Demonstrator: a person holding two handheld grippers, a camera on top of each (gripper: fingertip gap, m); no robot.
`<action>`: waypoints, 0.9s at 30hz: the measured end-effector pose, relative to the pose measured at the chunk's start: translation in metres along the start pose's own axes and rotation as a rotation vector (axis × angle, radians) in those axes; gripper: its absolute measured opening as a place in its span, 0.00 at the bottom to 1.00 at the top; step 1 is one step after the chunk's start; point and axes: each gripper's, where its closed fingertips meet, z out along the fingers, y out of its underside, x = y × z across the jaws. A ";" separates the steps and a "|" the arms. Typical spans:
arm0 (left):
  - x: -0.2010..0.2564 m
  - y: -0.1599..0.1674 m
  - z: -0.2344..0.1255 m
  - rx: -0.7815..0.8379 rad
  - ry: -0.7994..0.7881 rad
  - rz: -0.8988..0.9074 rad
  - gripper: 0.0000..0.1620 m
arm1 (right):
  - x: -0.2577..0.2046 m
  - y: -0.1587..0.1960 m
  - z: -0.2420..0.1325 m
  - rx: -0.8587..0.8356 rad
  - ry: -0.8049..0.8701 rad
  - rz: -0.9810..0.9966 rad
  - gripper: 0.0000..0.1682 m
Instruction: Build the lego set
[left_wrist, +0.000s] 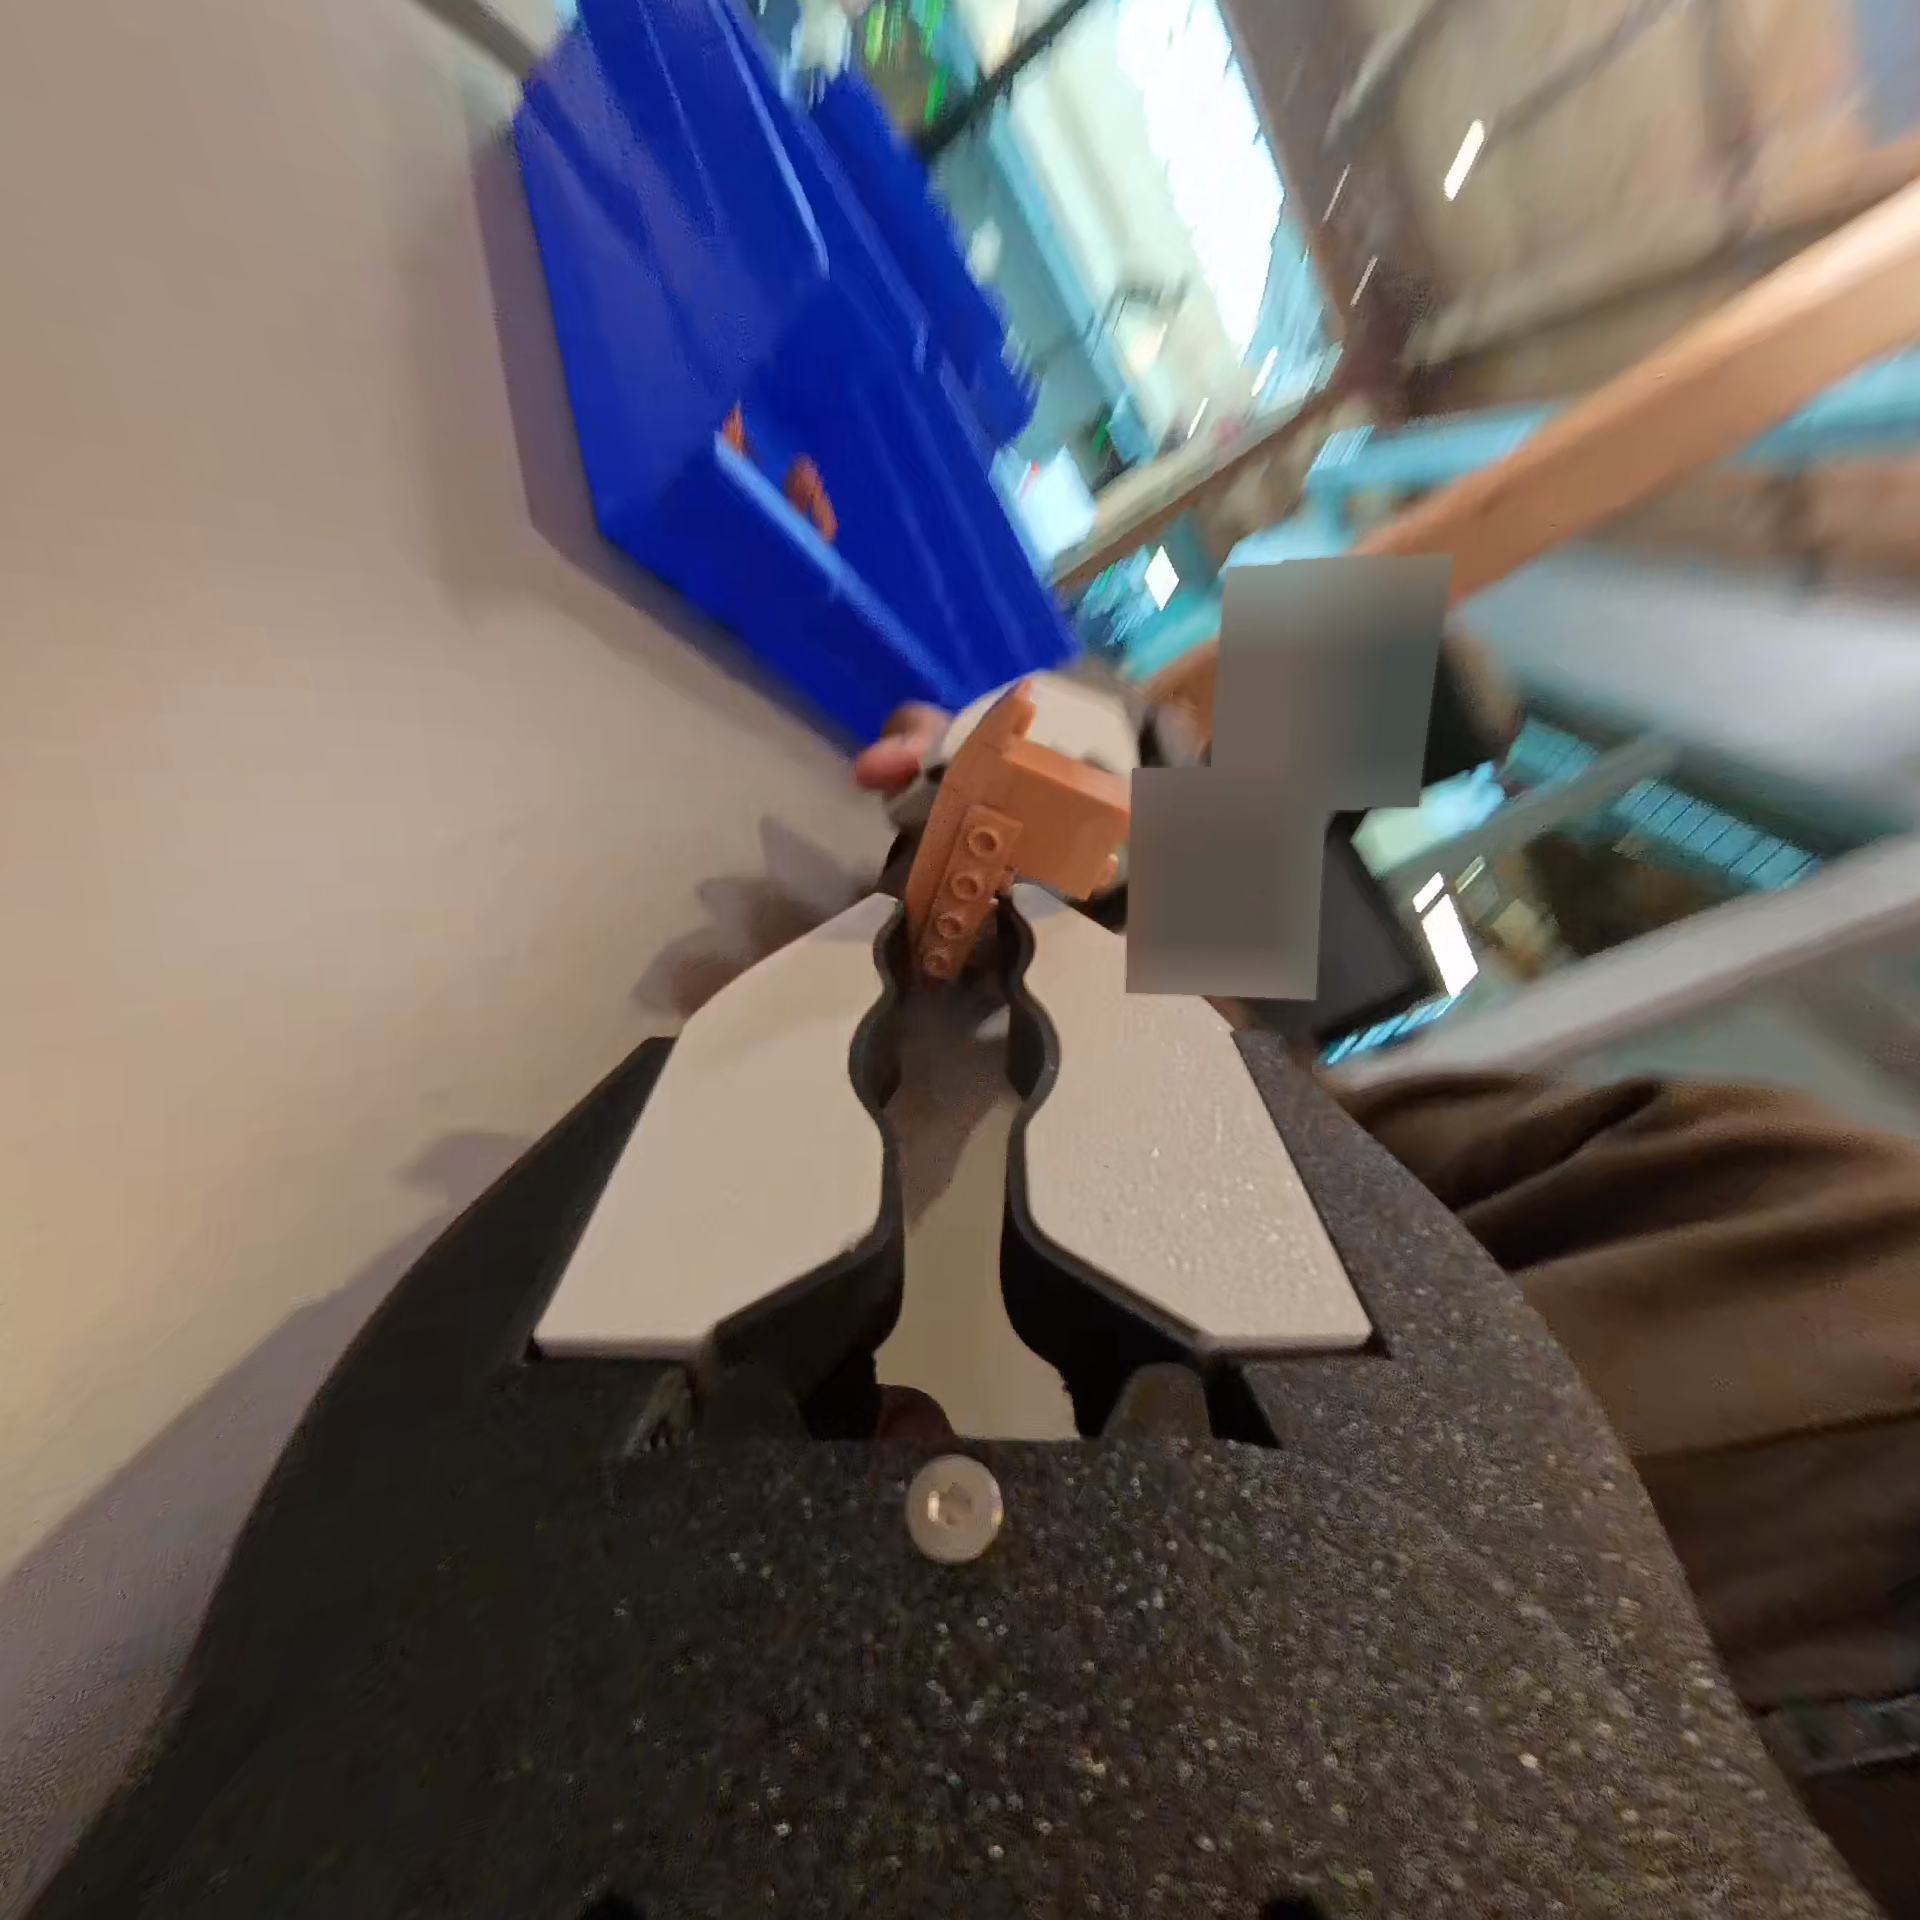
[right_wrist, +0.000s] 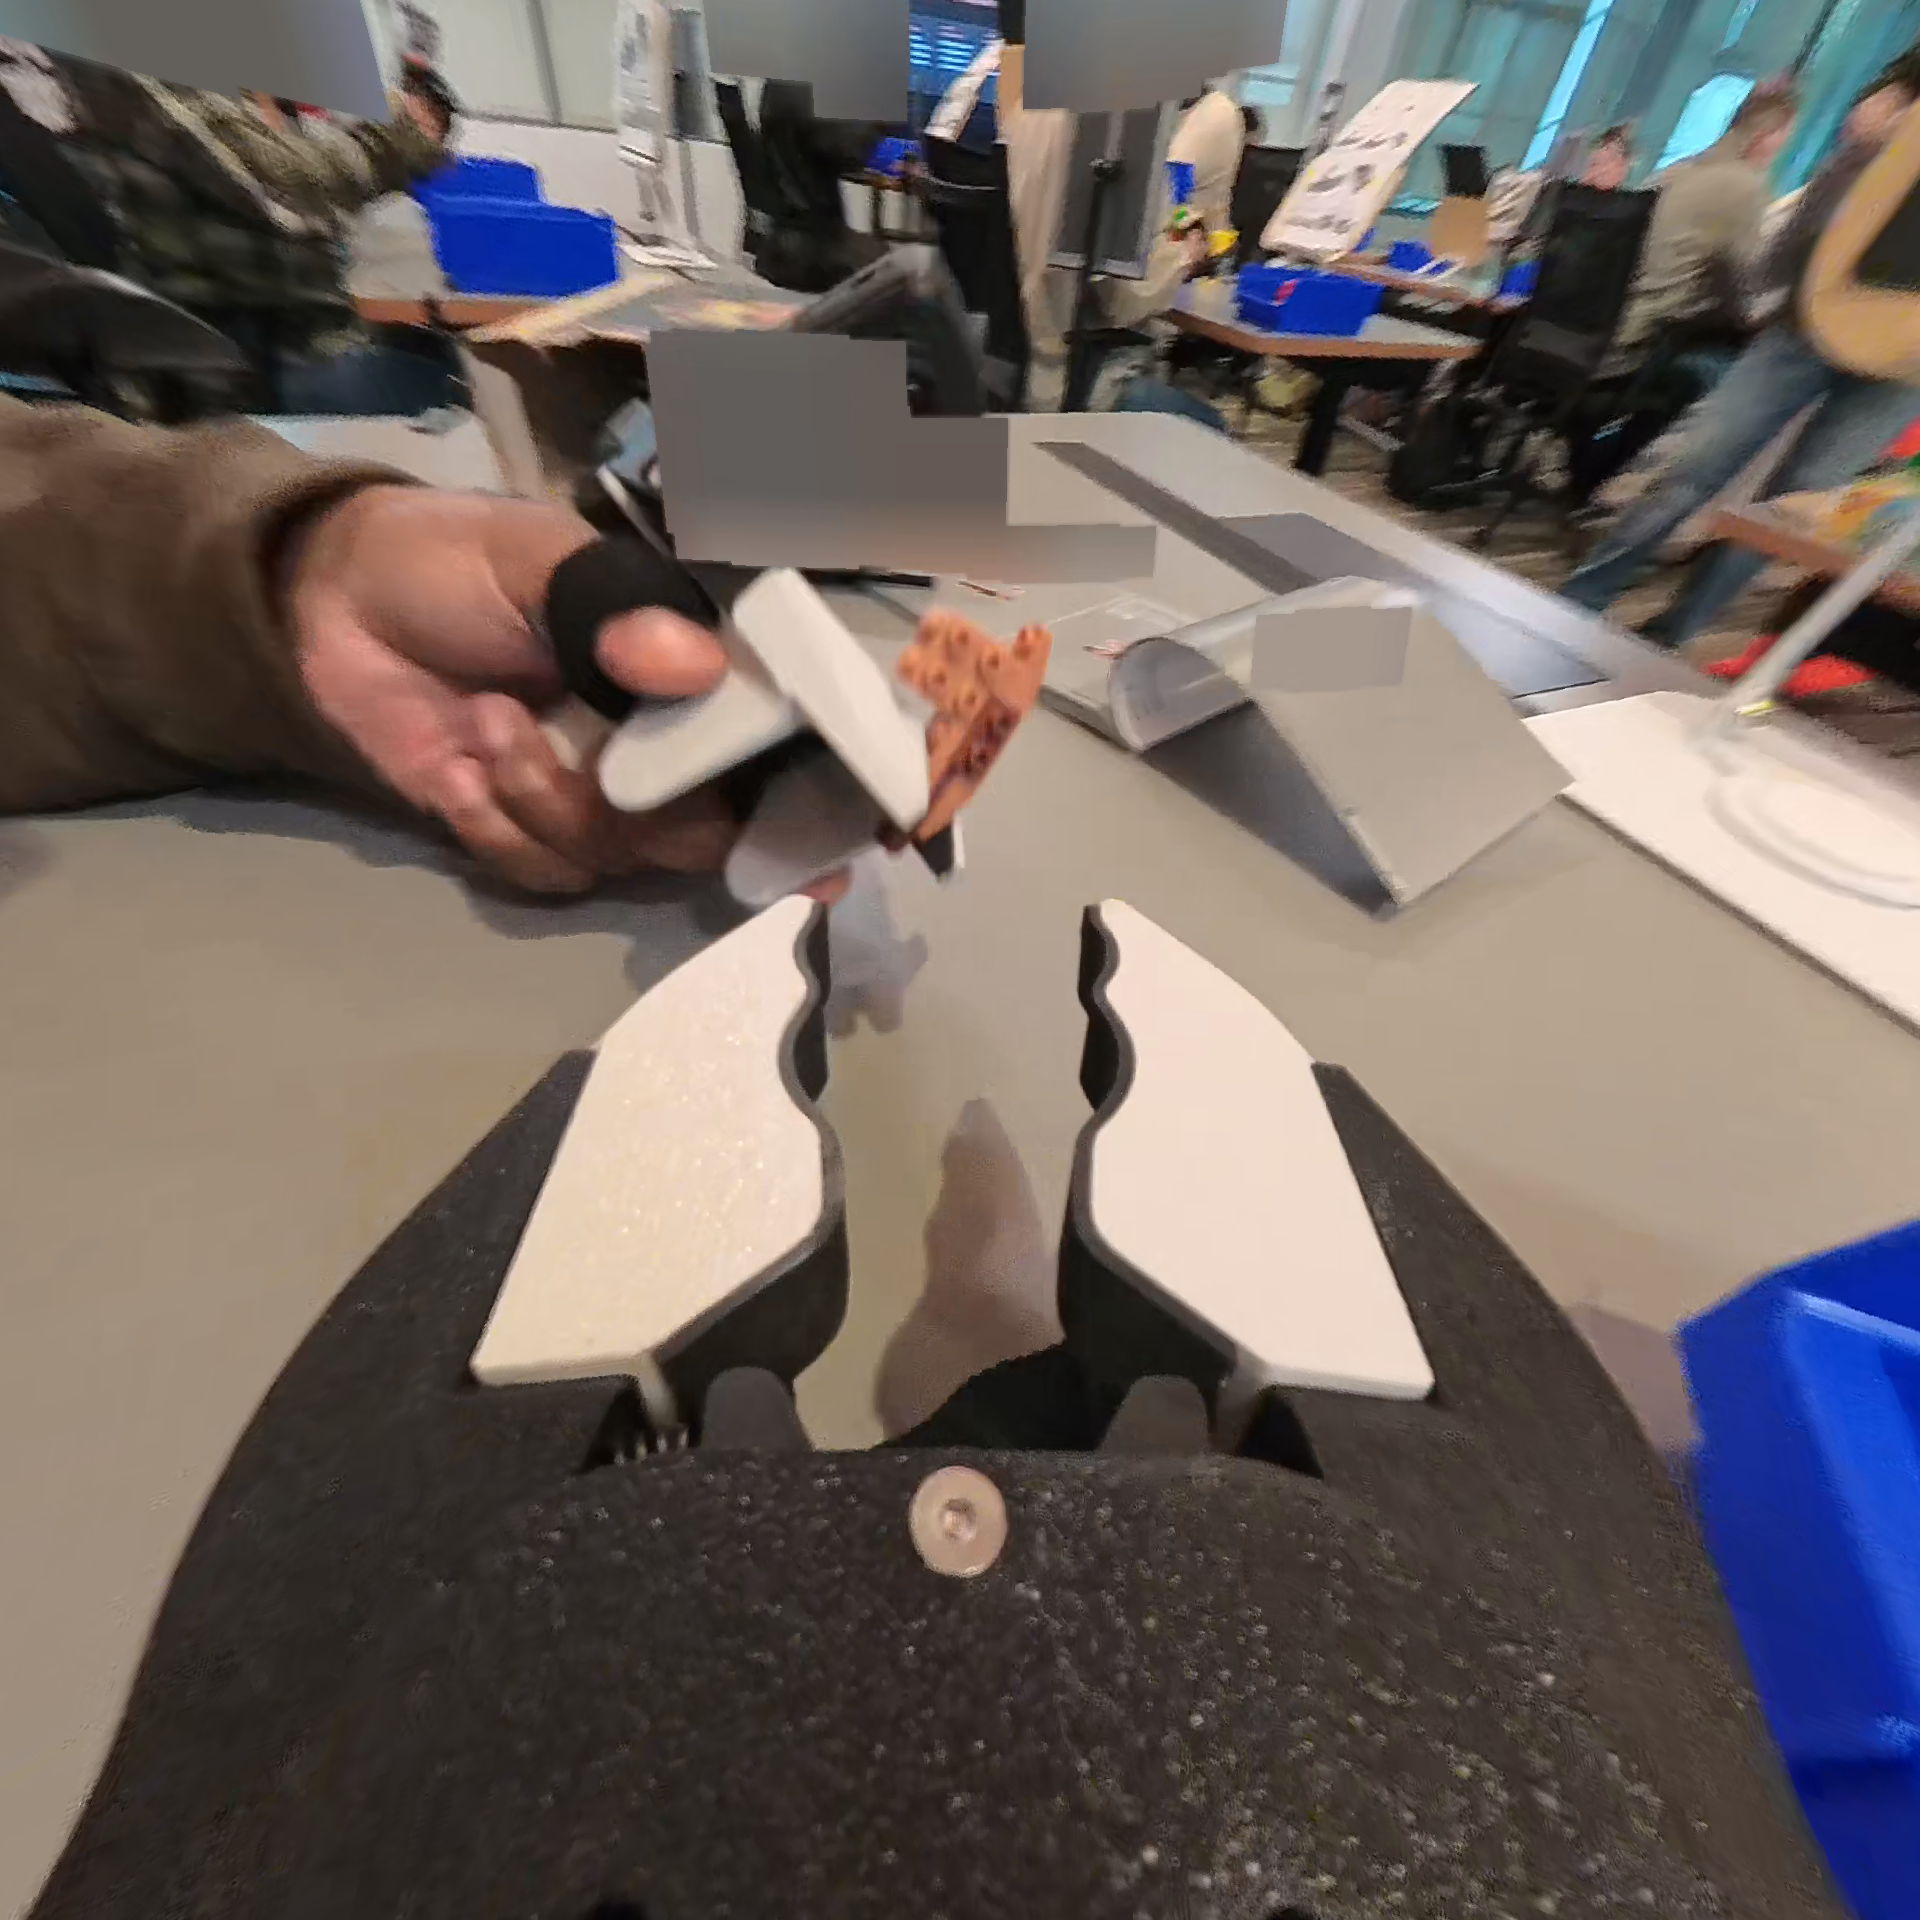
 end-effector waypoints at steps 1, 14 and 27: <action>0.002 -0.010 -0.003 0.087 0.044 -0.075 0.10 | 0.002 0.000 0.001 -0.005 0.048 -0.054 0.27; 0.007 -0.016 0.001 0.256 0.153 -0.245 0.10 | -0.001 -0.010 0.023 0.005 0.254 -0.330 0.18; 0.009 -0.016 0.003 0.256 0.163 -0.232 0.10 | -0.002 -0.017 0.022 0.047 0.277 -0.341 0.04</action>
